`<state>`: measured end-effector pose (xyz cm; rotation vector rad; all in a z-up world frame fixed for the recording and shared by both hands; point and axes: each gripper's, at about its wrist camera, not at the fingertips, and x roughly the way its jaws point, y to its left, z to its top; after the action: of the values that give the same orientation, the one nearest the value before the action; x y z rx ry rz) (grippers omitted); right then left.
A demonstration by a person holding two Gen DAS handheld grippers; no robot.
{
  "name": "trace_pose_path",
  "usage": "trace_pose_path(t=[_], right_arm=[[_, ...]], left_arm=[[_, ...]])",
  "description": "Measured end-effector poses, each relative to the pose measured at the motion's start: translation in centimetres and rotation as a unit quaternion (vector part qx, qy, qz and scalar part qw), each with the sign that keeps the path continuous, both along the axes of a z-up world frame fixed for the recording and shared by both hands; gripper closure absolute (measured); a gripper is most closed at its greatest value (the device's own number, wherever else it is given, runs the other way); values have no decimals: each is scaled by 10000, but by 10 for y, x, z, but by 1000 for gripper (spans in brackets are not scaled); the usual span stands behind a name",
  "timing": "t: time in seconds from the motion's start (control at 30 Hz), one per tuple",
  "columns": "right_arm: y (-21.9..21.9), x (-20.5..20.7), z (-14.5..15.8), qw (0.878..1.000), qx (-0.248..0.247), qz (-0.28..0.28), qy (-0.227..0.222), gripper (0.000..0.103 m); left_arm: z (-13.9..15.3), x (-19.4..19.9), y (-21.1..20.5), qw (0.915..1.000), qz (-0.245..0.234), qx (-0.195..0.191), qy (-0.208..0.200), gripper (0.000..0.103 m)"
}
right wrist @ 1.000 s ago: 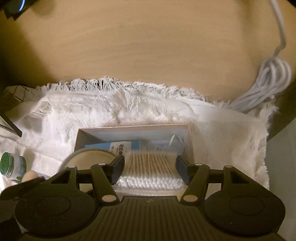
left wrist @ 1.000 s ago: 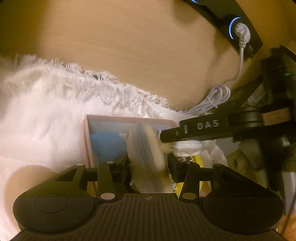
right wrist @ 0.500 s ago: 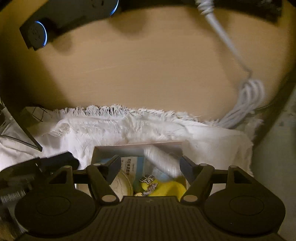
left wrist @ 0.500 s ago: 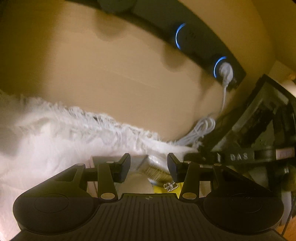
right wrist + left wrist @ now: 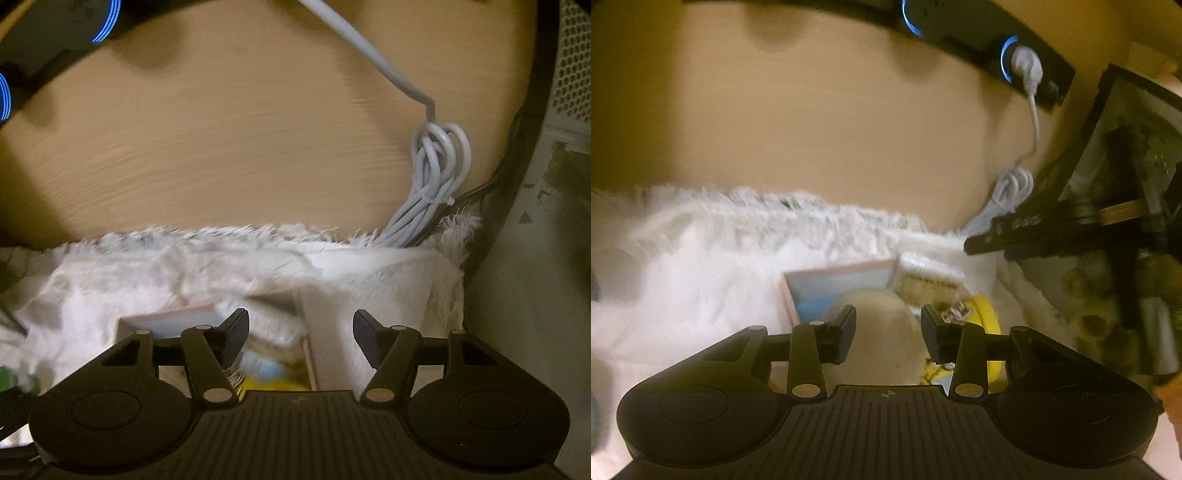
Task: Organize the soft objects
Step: 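Lower the swab pack into the pink box and open the right tool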
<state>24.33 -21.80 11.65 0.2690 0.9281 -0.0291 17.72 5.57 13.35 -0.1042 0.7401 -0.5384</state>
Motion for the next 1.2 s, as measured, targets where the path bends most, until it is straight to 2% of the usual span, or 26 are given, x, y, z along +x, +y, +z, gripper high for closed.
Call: trace_pose_path(t=[0.07, 0.1, 0.23, 0.37, 0.5, 0.6, 0.73, 0.87, 1.0, 1.1, 1.2], right_arm=[[0, 11, -12, 9998, 124, -40, 121, 44], [0, 15, -16, 9996, 212, -30, 206, 51], [14, 21, -27, 9937, 863, 408, 591, 66], [34, 13, -25, 9889, 851, 959, 757, 66], [36, 12, -31, 9877, 786, 916, 992, 67], [32, 12, -31, 9870, 848, 869, 1053, 68], [34, 12, -32, 9863, 763, 888, 1166, 68], [24, 3, -21, 9875, 866, 830, 1022, 68], [14, -2, -6, 9914, 763, 699, 801, 68], [14, 1, -11, 9927, 722, 514, 823, 68], [19, 0, -24, 9908, 852, 450, 946, 68]], left_arm=[[3, -1, 3, 9998, 85, 144, -60, 60], [3, 1, 5, 9998, 99, 196, -36, 60], [0, 9, 5, 9995, 67, 290, 59, 61], [-9, 19, -4, 9994, -54, 227, 271, 61], [-15, 25, -18, 9994, -233, 133, 197, 61], [-22, 33, -31, 9974, -590, -28, 418, 62], [-28, 29, -47, 9940, -966, 123, 491, 66], [-11, 19, -25, 9970, -704, -8, 320, 66], [3, 16, 0, 9989, -222, 392, -109, 66], [-6, 25, 5, 9991, -123, 379, 150, 66], [-16, 24, -7, 9978, -387, 465, 263, 65]])
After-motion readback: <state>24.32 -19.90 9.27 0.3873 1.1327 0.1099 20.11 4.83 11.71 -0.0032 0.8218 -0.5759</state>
